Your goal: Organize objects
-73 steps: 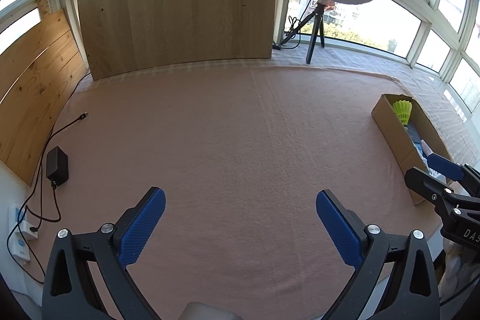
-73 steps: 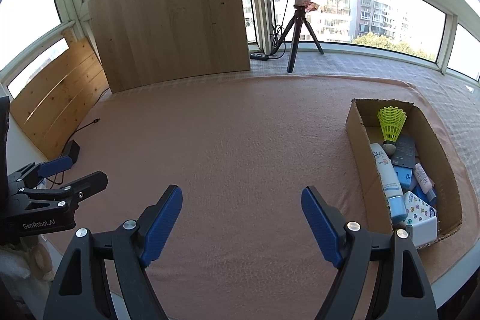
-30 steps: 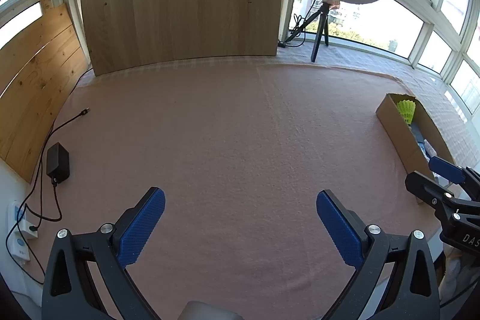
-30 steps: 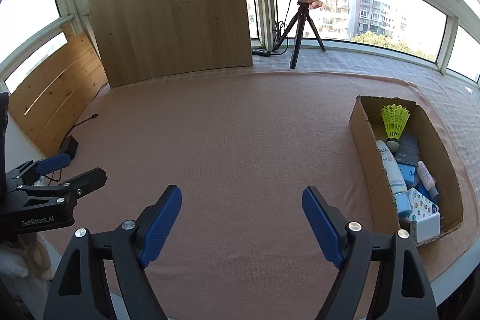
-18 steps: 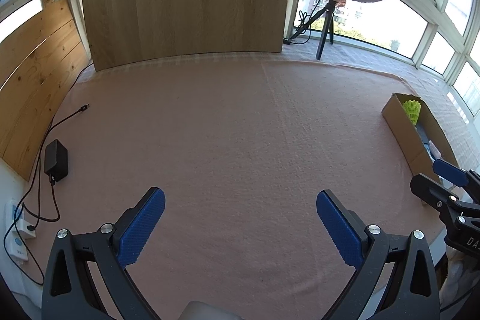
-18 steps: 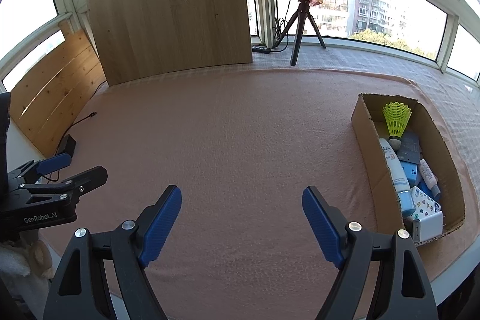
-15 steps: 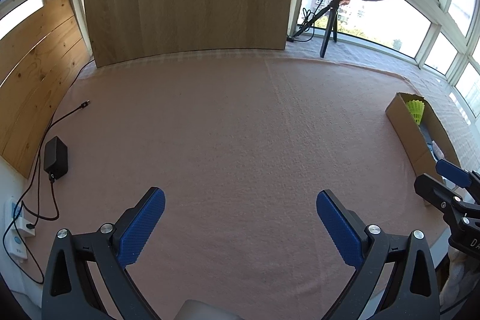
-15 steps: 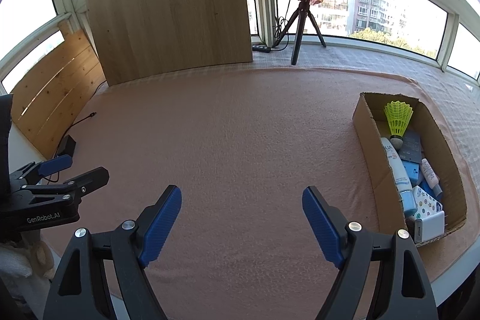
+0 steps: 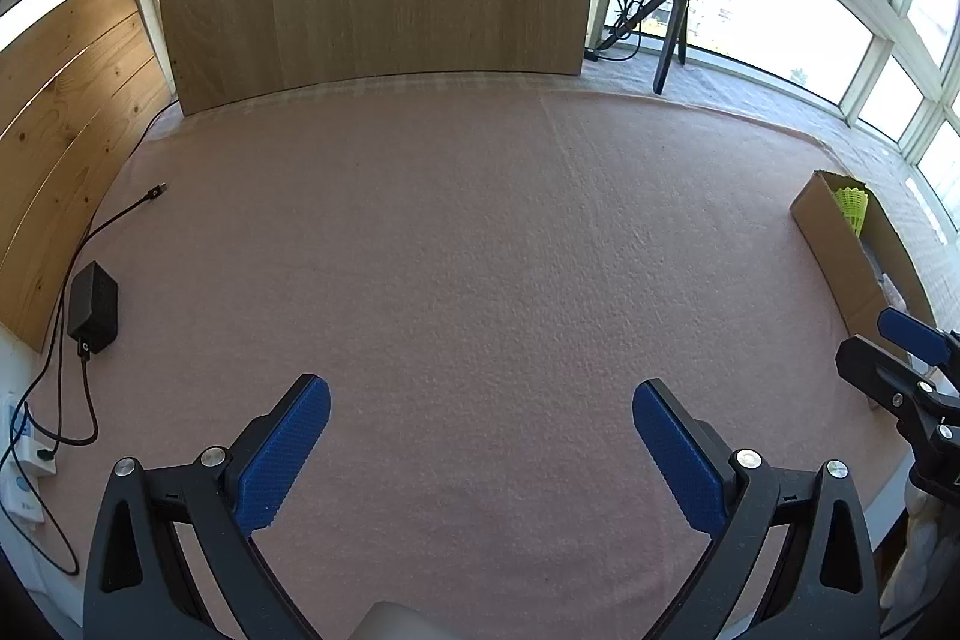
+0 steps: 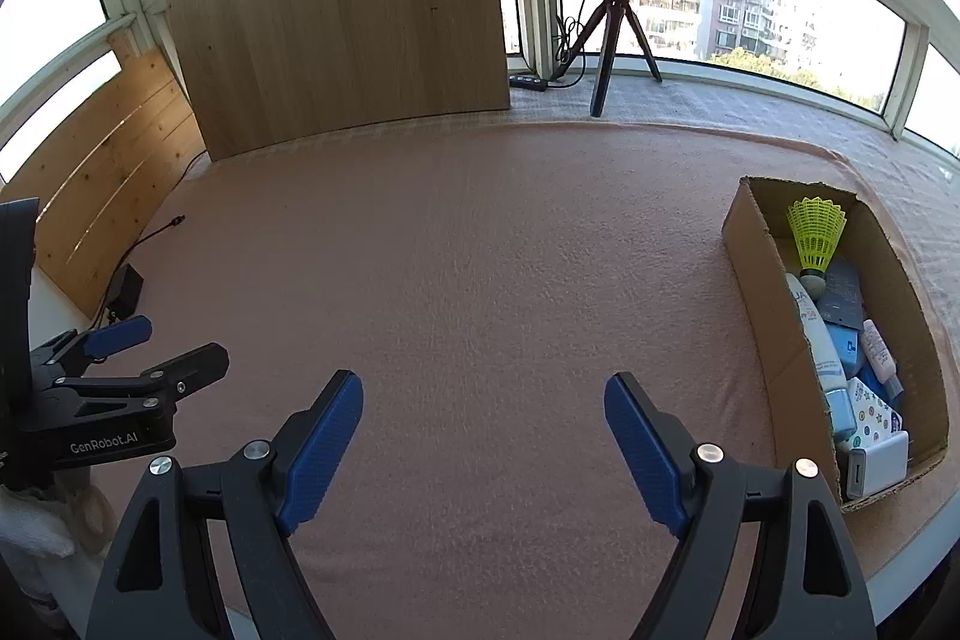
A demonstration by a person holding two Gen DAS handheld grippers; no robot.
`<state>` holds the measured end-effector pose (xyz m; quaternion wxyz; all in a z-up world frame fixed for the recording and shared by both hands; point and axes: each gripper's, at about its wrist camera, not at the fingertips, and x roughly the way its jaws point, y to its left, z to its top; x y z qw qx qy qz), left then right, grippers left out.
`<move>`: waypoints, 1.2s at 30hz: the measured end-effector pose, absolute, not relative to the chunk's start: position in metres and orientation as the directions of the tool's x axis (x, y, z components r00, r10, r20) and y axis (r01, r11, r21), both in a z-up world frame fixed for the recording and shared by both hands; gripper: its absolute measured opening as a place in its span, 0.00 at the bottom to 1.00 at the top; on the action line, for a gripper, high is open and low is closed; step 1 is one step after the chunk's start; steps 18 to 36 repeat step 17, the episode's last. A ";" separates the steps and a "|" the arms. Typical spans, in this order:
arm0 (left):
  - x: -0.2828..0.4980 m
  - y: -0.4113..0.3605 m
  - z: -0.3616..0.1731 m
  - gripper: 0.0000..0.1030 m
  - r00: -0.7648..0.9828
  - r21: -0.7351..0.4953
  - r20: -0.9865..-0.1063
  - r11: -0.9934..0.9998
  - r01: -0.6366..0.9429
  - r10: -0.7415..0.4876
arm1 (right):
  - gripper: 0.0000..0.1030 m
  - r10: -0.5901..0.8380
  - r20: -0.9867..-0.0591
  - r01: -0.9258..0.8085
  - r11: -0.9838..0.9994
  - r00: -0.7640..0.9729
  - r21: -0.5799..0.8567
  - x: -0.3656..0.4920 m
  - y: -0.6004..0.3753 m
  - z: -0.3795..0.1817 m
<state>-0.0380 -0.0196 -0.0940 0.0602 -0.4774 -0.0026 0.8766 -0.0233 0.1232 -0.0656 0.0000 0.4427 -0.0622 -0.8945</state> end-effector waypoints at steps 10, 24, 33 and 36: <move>-0.052 -0.017 -0.119 0.99 -0.497 -0.074 -0.862 -0.994 -0.079 0.104 | 0.77 -0.061 -0.824 -0.057 -0.992 -0.563 0.112 -0.044 0.124 -0.090; -0.062 -0.014 -0.132 0.99 -0.483 -0.081 -0.869 -0.993 -0.081 0.110 | 0.77 -0.062 -0.837 -0.057 -0.992 -0.543 0.111 -0.054 0.125 -0.101; -0.062 -0.014 -0.132 0.99 -0.483 -0.081 -0.869 -0.993 -0.081 0.110 | 0.77 -0.062 -0.837 -0.057 -0.992 -0.543 0.111 -0.054 0.125 -0.101; -0.062 -0.014 -0.132 0.99 -0.483 -0.081 -0.869 -0.993 -0.081 0.110 | 0.77 -0.062 -0.837 -0.057 -0.992 -0.543 0.111 -0.054 0.125 -0.101</move>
